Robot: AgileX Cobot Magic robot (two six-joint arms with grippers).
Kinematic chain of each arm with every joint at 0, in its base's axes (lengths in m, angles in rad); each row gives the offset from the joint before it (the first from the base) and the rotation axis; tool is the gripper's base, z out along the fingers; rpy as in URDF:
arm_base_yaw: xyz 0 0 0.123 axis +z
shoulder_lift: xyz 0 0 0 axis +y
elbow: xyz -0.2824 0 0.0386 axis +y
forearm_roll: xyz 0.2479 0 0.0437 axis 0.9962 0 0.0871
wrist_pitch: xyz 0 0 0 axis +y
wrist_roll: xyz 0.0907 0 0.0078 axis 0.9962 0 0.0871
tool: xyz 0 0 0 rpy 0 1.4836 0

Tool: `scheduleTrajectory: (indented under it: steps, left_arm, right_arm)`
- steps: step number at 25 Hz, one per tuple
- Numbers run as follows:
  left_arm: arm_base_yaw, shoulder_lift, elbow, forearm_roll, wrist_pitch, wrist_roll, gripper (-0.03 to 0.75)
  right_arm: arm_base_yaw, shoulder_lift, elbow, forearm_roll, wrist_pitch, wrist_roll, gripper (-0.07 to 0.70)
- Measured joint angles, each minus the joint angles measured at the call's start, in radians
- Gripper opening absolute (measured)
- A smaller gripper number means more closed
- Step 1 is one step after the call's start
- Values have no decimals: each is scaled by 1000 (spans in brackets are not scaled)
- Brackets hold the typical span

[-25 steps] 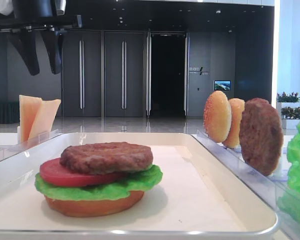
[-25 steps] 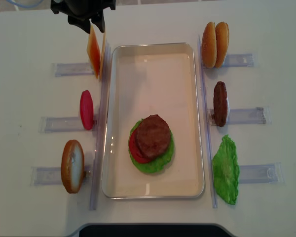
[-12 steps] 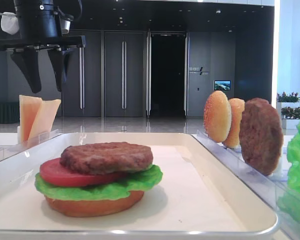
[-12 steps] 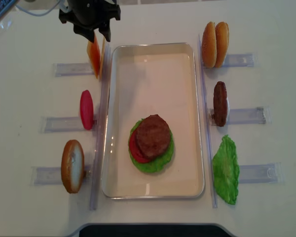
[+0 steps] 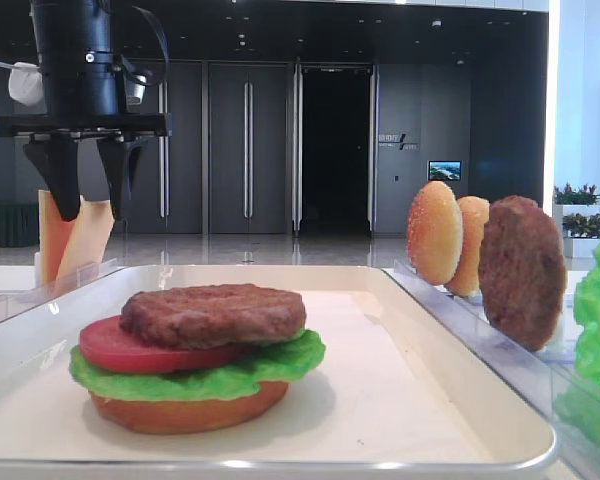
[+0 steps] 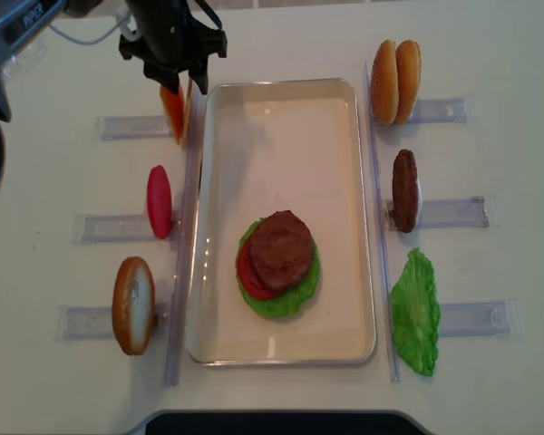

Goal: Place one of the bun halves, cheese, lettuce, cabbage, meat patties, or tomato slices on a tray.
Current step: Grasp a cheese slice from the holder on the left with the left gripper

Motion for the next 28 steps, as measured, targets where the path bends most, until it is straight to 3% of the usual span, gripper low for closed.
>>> scheduleTrajectory:
  steps: [13,16,22,28]
  left_arm:
    - [0,13,0,30,-6,-9,384]
    - [0,13,0,30,1,-9,309]
    - [0,13,0,37,13,-9,57]
    - [0,13,0,38,27,-9,36]
  right_arm:
    - [0,0,0,0,0,0,284]
    - [0,0,0,0,0,0,284]
    - [0,0,0,0,0,0,284]
    - [0,0,0,0,0,0,284]
